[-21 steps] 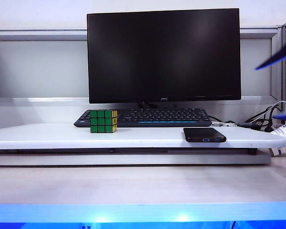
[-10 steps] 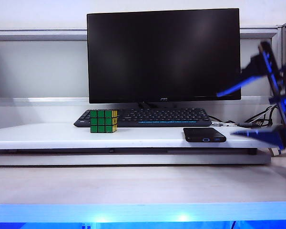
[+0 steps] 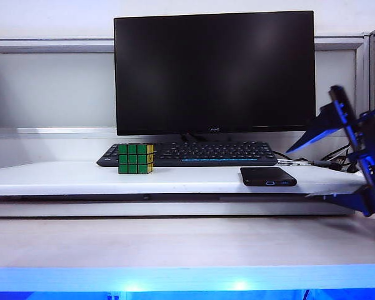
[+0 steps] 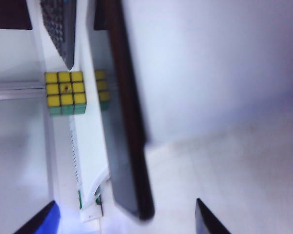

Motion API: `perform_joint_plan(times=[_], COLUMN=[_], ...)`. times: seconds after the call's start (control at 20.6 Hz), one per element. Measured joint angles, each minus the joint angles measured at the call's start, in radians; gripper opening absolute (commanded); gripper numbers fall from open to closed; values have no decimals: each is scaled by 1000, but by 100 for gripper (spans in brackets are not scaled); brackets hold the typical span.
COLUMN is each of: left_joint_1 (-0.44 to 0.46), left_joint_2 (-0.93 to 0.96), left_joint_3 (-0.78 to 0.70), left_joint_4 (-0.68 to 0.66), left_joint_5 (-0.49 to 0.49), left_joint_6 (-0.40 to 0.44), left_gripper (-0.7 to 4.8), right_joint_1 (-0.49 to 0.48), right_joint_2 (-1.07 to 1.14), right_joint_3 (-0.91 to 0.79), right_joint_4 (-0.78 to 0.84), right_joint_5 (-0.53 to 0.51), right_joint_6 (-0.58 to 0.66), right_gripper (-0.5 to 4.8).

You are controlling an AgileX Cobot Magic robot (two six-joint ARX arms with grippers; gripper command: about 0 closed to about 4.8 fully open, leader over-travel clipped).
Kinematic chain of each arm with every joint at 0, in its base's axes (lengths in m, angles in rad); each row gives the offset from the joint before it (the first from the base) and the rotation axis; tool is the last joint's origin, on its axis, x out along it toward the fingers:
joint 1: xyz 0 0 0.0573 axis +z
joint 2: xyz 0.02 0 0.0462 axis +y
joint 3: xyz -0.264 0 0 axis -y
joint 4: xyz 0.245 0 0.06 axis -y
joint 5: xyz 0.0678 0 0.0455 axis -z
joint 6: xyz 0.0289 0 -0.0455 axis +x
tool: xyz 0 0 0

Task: Put the phone on top of the Rubik's Cube.

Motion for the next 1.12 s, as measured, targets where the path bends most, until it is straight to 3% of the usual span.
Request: perform_joint_plan(times=[0.1, 0.24, 0.44, 0.58, 0.87, 0.97, 1.12], left_joint_1=[0, 0, 0, 0, 0, 0, 0], left_joint_2=[0, 0, 0, 0, 0, 0, 0], left_joint_3=[0, 0, 0, 0, 0, 0, 0], left_joint_4=[0, 0, 0, 0, 0, 0, 0], left_joint_5=[0, 0, 0, 0, 0, 0, 0], left_joint_6=[0, 0, 0, 0, 0, 0, 0], left_gripper=[-6, -6, -6, -6, -6, -6, -6], right_joint_1=[0, 0, 0, 1, 54, 72, 72], right_joint_2=[35, 70, 95, 97, 103, 111, 140], right_joint_3=[25, 47, 56, 64, 64, 75, 94], right_joint_4=[16, 23, 21, 29, 29, 29, 42], right_joint_5=[0, 0, 0, 0, 27, 43, 51], right_joint_6=[-2, -2, -2, -2, -5, -5, -5], right_gripper=[353, 305, 302, 208, 204, 134, 134])
